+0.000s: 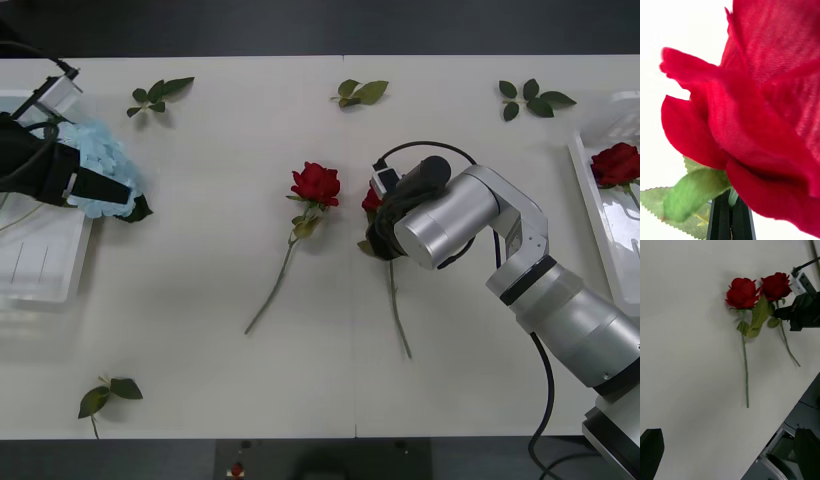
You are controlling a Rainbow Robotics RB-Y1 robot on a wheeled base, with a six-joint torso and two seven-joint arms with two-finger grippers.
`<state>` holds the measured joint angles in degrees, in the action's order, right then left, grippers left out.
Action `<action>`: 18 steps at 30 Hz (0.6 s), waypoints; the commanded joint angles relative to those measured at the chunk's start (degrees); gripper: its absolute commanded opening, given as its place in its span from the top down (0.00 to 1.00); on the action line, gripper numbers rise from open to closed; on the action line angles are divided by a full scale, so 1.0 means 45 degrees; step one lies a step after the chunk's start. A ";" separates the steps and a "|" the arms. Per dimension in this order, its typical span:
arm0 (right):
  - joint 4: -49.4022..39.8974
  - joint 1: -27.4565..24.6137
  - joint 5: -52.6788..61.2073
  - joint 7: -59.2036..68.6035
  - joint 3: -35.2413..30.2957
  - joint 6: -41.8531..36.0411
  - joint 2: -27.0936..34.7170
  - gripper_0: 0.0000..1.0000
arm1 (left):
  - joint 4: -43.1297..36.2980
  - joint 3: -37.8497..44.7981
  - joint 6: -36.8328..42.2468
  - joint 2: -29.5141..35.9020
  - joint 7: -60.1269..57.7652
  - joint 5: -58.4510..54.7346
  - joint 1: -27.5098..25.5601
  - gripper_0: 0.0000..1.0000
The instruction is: Put the red flowers into the right box and the blue flowers into the left box
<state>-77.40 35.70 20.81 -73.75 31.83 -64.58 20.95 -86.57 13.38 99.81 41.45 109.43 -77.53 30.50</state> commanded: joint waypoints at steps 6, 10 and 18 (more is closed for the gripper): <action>-0.1023 0.0836 0.2934 0.0119 -0.0433 0.0249 0.1966 1.00 | -0.3243 -0.2231 -0.1144 -0.0892 -0.1602 0.2209 0.0038 0.00; -0.1863 0.1168 0.4751 0.0217 -0.0472 0.0230 0.3841 1.00 | -0.4630 -0.3559 -0.1652 -0.1243 -0.3575 0.3771 0.0038 0.00; -0.2664 0.1539 0.6548 -0.0193 -0.1546 -0.0903 0.6888 1.00 | -0.5919 -0.5785 -0.2082 -0.1790 -0.7149 0.6525 0.0116 0.00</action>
<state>-87.25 40.32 48.84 -73.78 26.28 -68.45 47.54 -110.75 -10.44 91.99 33.45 82.13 -50.28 30.50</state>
